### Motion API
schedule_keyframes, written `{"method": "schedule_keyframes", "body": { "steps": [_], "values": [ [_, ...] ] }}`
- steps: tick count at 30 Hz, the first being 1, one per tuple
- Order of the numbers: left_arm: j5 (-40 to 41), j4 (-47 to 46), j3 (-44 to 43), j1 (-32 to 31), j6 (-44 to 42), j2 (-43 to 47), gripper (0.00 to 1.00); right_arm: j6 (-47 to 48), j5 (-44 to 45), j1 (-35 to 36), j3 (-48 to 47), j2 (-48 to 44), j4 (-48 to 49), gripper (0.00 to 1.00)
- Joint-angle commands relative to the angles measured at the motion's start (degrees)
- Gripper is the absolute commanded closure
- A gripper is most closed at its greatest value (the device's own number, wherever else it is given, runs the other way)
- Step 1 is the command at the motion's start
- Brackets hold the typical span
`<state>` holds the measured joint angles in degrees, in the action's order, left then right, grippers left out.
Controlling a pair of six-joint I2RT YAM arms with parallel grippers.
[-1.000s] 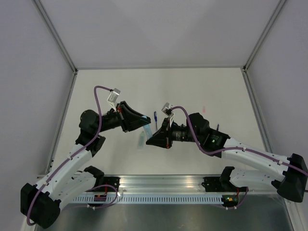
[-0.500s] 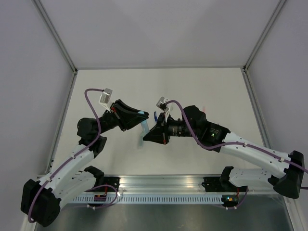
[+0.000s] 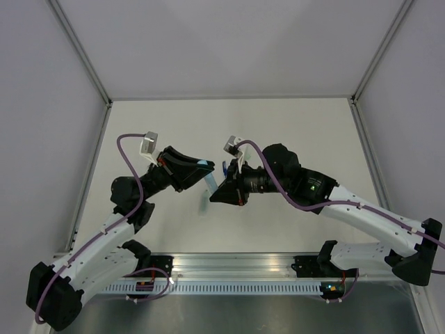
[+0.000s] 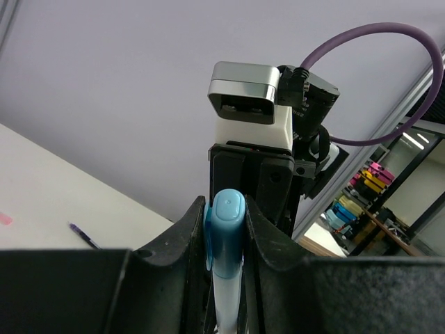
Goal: Insert the pens into the pen caps
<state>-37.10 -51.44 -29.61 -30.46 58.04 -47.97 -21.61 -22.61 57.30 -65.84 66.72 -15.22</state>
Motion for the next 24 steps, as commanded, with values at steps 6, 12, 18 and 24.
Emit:
{"method": "schedule_keyframes", "body": {
  "steps": [6, 12, 18, 24],
  "values": [
    [-14.0, 5.0, 4.6, -10.4, -5.1, -4.9, 0.98, -2.1, 5.7, -8.4, -7.9, -0.2, 27.5, 1.0],
    [-12.8, 4.5, 5.1, -11.5, -4.6, -4.5, 0.98, -2.4, -0.2, -10.3, -8.2, 0.1, 26.7, 1.0],
    [-5.5, 22.8, -5.6, -11.3, -12.7, -2.7, 0.98, -4.1, -4.6, -10.2, -2.2, -1.4, 21.4, 1.0],
    [-1.5, 36.4, -17.9, -11.0, -17.3, -8.5, 0.98, -3.2, -1.3, -10.2, 4.7, -6.3, 15.4, 0.6]
  ]
}}
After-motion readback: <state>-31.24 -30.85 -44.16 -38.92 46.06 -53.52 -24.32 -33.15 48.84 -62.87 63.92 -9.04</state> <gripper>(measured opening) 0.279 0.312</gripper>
